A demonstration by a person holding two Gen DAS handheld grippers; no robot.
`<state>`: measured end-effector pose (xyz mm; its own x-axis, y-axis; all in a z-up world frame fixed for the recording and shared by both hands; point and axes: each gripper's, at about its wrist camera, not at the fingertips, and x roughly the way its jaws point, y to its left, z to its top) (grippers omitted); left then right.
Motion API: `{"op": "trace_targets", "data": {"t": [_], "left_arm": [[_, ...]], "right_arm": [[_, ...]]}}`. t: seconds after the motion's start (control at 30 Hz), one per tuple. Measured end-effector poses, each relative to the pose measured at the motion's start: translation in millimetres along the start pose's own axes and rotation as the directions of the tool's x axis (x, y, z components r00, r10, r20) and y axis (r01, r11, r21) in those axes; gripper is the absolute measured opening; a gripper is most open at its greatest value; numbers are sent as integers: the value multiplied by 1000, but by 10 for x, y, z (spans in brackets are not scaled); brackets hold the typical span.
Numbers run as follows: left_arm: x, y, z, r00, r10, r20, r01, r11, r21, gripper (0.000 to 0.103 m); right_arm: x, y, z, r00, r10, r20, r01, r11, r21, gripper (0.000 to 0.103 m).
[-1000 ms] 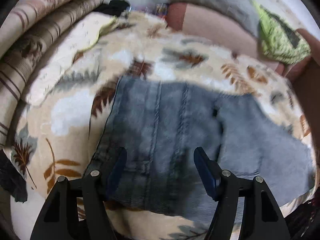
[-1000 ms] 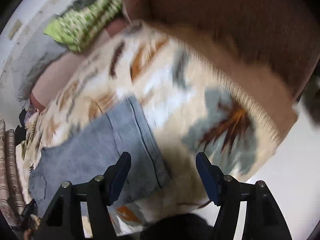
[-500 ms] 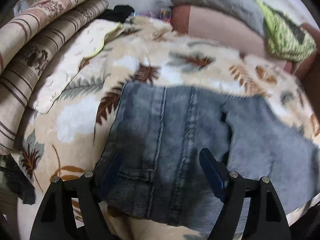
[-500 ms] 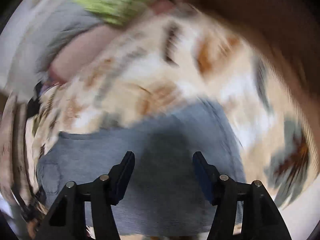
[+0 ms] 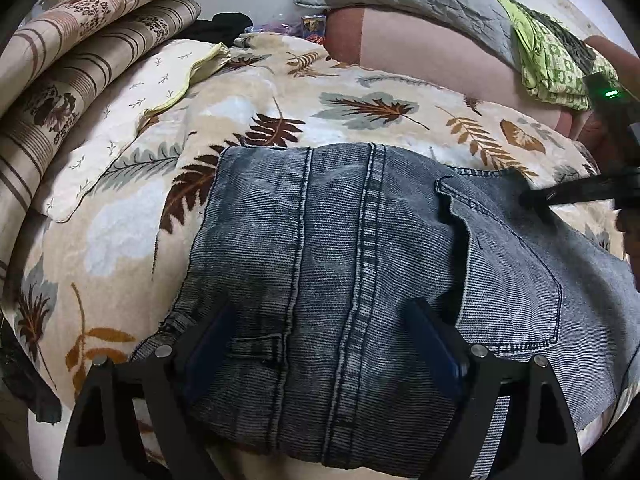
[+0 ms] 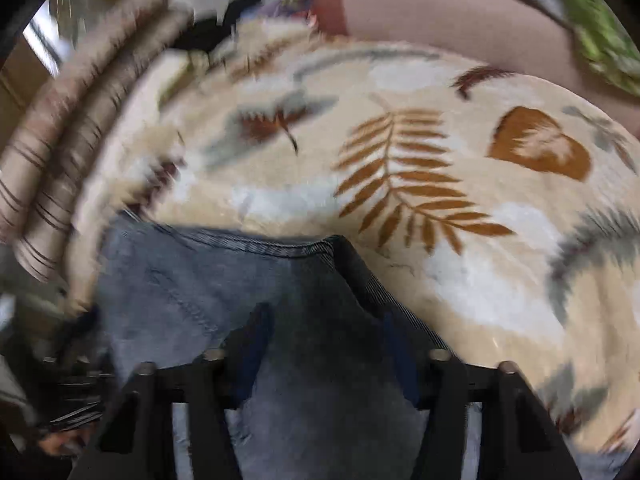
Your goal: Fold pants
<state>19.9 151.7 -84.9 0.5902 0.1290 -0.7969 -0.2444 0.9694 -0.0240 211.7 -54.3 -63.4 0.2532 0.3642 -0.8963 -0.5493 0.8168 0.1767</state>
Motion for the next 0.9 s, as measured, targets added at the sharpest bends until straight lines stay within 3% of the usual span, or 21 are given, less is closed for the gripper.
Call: {"op": "trace_targets", "data": {"t": [0.1, 0.3, 0.47, 0.53, 0.57, 0.6, 0.63, 0.73, 0.9], "left_arm": [[6, 1, -3, 1000, -5, 7, 5, 1000, 3, 89], [14, -16, 0, 1000, 2, 17, -2, 1000, 9, 91], [10, -26, -4, 1000, 12, 26, -12, 1000, 9, 92], [-2, -18, 0, 1000, 10, 23, -10, 1000, 1, 92], [-16, -15, 6, 1000, 11, 18, -11, 1000, -4, 92], [-28, -16, 13, 1000, 12, 12, -12, 1000, -5, 92], [-48, -21, 19, 1000, 15, 7, -15, 1000, -7, 92], [-236, -57, 46, 1000, -2, 23, 2, 1000, -18, 92], [-478, -307, 51, 995, -47, 90, 41, 997, 65, 92]], "right_arm": [[156, 108, 66, 997, -71, -36, 69, 995, -66, 3], [169, 128, 178, 987, -158, 8, 158, 986, -54, 3], [-52, -30, 121, 984, -147, 100, 138, 986, 95, 9], [-393, -95, -65, 976, -113, 185, 84, 984, 158, 21], [-537, -150, -185, 974, -87, 208, 49, 982, 181, 42], [-699, -233, -357, 973, -60, 224, 11, 977, 212, 72], [-855, -341, -566, 971, -36, 238, -27, 967, 254, 78], [-1143, -681, -1122, 967, 31, 252, -119, 932, 343, 78], [-1248, -1468, -1910, 978, 35, 206, -150, 804, 576, 78]]}}
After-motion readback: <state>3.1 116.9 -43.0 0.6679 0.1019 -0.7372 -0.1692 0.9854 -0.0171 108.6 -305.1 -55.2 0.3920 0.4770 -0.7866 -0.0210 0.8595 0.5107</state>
